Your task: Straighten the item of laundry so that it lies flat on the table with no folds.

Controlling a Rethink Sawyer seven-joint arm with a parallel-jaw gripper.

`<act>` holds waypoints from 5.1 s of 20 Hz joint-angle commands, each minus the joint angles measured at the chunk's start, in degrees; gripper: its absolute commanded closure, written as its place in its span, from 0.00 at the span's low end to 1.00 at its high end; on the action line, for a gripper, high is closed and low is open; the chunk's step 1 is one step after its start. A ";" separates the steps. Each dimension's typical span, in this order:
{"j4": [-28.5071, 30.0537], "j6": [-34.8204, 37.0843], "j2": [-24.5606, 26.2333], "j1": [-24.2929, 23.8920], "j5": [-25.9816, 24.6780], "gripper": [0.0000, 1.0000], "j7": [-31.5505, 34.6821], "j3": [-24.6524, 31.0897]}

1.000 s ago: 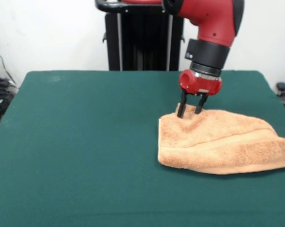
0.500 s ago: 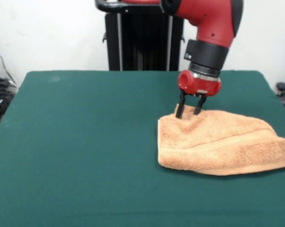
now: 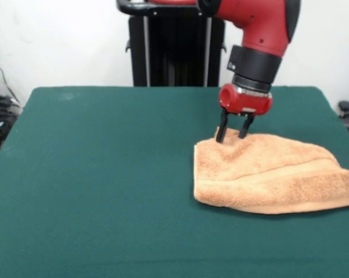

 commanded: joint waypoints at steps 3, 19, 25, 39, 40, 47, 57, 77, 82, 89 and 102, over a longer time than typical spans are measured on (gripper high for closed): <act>6.07 11.74 -5.54 -0.92 2.50 0.00 10.91 9.75; 4.71 10.76 -2.92 -2.14 0.85 0.00 10.23 10.46; 1.98 10.67 1.83 -0.03 0.29 0.00 9.20 9.02; 1.71 7.36 5.02 -1.74 -0.53 0.00 8.85 12.95; 1.51 5.92 5.35 -1.09 -0.19 0.00 9.67 12.40; -0.25 2.36 7.76 -1.39 0.06 0.00 10.36 12.70; -2.96 -3.05 10.26 3.72 2.51 0.00 12.76 5.59; -4.03 2.31 12.35 6.01 8.60 0.00 11.37 -2.81; -4.56 3.95 13.68 8.19 10.87 0.00 12.03 -5.27; -0.73 12.57 5.46 0.00 7.20 0.00 7.69 4.05; -3.82 32.01 -3.30 -6.18 6.58 0.00 3.76 11.29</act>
